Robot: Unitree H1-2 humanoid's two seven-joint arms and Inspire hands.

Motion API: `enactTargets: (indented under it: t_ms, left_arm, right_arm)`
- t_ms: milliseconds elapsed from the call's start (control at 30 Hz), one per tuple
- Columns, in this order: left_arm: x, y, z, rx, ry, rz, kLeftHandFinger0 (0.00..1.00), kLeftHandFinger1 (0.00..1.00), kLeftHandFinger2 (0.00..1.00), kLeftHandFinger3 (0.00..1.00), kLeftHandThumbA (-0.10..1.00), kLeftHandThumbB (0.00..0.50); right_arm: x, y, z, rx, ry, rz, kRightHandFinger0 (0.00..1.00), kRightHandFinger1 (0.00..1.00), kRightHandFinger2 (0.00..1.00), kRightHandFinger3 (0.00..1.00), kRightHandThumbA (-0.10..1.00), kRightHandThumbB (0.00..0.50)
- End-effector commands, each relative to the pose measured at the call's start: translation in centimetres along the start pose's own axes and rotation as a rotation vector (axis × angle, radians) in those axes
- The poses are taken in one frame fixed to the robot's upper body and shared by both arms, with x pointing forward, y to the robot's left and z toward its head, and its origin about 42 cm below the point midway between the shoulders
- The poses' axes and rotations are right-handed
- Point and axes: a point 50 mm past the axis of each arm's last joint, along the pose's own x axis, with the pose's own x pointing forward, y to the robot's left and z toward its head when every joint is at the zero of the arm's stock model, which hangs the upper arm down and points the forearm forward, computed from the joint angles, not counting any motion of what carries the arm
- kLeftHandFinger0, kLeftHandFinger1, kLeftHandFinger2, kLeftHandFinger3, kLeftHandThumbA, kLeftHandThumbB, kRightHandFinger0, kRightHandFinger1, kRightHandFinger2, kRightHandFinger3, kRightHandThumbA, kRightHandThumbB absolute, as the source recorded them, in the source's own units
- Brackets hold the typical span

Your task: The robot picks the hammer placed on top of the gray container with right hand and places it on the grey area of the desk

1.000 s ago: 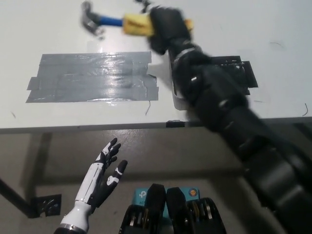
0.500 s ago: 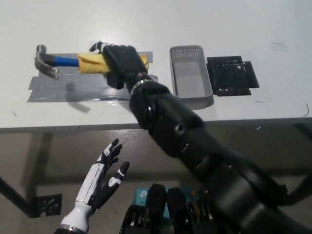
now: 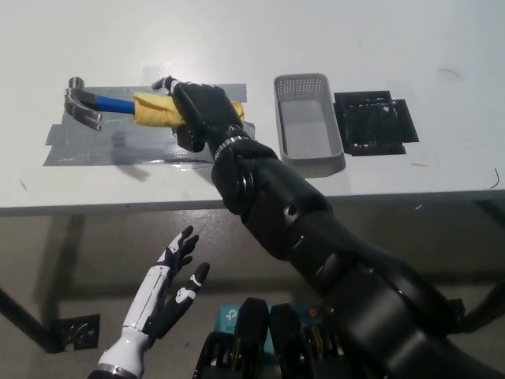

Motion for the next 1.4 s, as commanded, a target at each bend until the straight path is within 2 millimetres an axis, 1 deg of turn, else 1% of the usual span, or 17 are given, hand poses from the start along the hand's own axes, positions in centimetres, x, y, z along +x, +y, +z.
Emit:
enactTargets:
  t_ms: [0, 67, 100, 133, 200, 233, 267, 433, 533, 733, 867, 1033, 1133, 1233, 1267, 1333, 1367]
  left_arm:
    - [0.8, 0.5, 1.3, 0.039, -0.073, -0.013, 1.00, 1.00, 1.00, 1.00, 0.79, 0.142]
    - [0.9, 0.6, 1.4, 0.037, -0.074, -0.015, 1.00, 1.00, 1.00, 1.00, 0.79, 0.145]
    - [1.0, 0.6, 1.5, 0.037, -0.076, -0.015, 1.00, 1.00, 1.00, 1.00, 0.78, 0.141]
    - [1.0, 0.7, 1.7, 0.040, -0.076, -0.016, 1.00, 1.00, 1.00, 1.00, 0.76, 0.127]
    - [1.0, 0.6, 1.7, 0.055, -0.077, -0.014, 1.00, 1.00, 1.00, 1.00, 0.75, 0.141]
    - [1.1, 0.6, 1.7, 0.058, -0.079, -0.015, 1.00, 1.00, 1.00, 1.00, 0.75, 0.142]
    - [1.1, 0.6, 1.8, 0.059, -0.080, -0.018, 1.00, 1.00, 1.00, 1.00, 0.75, 0.143]
    - [1.4, 0.7, 2.1, 0.066, -0.092, -0.016, 1.00, 1.00, 1.00, 1.00, 0.74, 0.143]
    - [1.6, 0.7, 2.4, 0.063, -0.094, -0.016, 1.00, 1.00, 1.00, 1.00, 0.74, 0.144]
    - [1.8, 0.7, 2.3, 0.082, -0.094, -0.021, 1.00, 1.00, 1.00, 1.00, 0.77, 0.149]
    - [1.8, 0.7, 2.4, 0.072, -0.100, -0.019, 1.00, 1.00, 1.00, 1.00, 0.76, 0.150]
    - [1.9, 0.8, 2.4, 0.076, -0.101, -0.019, 1.00, 1.00, 1.00, 1.00, 0.76, 0.147]
    - [1.7, 0.9, 2.3, 0.070, -0.090, -0.016, 1.00, 1.00, 1.00, 1.00, 0.77, 0.149]
    - [1.7, 0.9, 2.2, 0.070, -0.090, -0.016, 1.00, 1.00, 1.00, 1.00, 0.77, 0.150]
    - [1.4, 0.9, 1.8, 0.061, -0.095, -0.010, 1.00, 1.00, 1.00, 1.00, 0.77, 0.146]
    - [1.1, 0.9, 1.6, 0.053, -0.086, -0.006, 1.00, 1.00, 1.00, 1.00, 0.77, 0.143]
    - [1.1, 0.9, 1.6, 0.053, -0.086, -0.006, 1.00, 1.00, 1.00, 1.00, 0.76, 0.144]
  right_arm:
    - [1.1, -2.8, 1.8, 0.026, -0.036, -0.098, 0.00, 0.33, 0.72, 0.64, -0.10, 0.139]
    - [1.1, -2.9, 1.6, 0.011, -0.036, -0.118, 0.00, 0.32, 0.65, 0.54, -0.10, 0.164]
    - [1.1, -3.0, 1.5, -0.010, -0.039, -0.134, 0.03, 0.34, 0.64, 0.62, 0.01, 0.172]
    - [1.1, -3.2, 1.4, -0.029, -0.023, -0.116, 0.37, 0.65, 0.96, 1.00, 0.31, 0.239]
    - [1.3, -3.3, 1.0, -0.020, -0.015, -0.045, 0.71, 0.96, 1.00, 1.00, 0.50, 0.296]
    - [1.3, -3.4, 0.8, -0.020, -0.012, -0.031, 0.96, 1.00, 1.00, 1.00, 0.54, 0.322]
    - [1.3, -3.5, 0.6, -0.017, -0.009, -0.020, 1.00, 1.00, 1.00, 1.00, 0.55, 0.333]
    - [1.4, -3.9, -0.2, -0.058, 0.008, 0.063, 1.00, 1.00, 1.00, 1.00, 0.77, 0.432]
    - [1.5, -4.2, -0.6, -0.048, 0.019, 0.100, 1.00, 1.00, 1.00, 1.00, 0.80, 0.460]
    - [1.5, -4.5, -1.2, -0.034, 0.033, 0.111, 1.00, 1.00, 1.00, 1.00, 0.80, 0.448]
    - [1.7, -5.2, -1.3, 0.007, 0.041, 0.129, 1.00, 1.00, 1.00, 1.00, 0.89, 0.500]
    - [2.0, -6.4, -0.9, 0.070, 0.044, 0.150, 1.00, 1.00, 1.00, 1.00, 0.97, 0.500]
    - [3.2, -12.1, 2.1, 0.332, -0.100, 0.063, 1.00, 1.00, 1.00, 1.00, 1.00, 0.500]
    - [3.2, -12.1, 2.1, 0.339, -0.101, 0.067, 1.00, 1.00, 1.00, 1.00, 1.00, 0.500]
    - [3.3, -18.0, 4.6, 0.402, -0.211, -0.020, 1.00, 1.00, 1.00, 1.00, 1.00, 0.462]
    - [2.3, -22.5, 5.4, 0.433, -0.311, -0.104, 1.00, 1.00, 1.00, 1.00, 1.00, 0.450]
    - [2.3, -22.5, 5.4, 0.435, -0.311, -0.103, 1.00, 1.00, 1.00, 1.00, 1.00, 0.450]
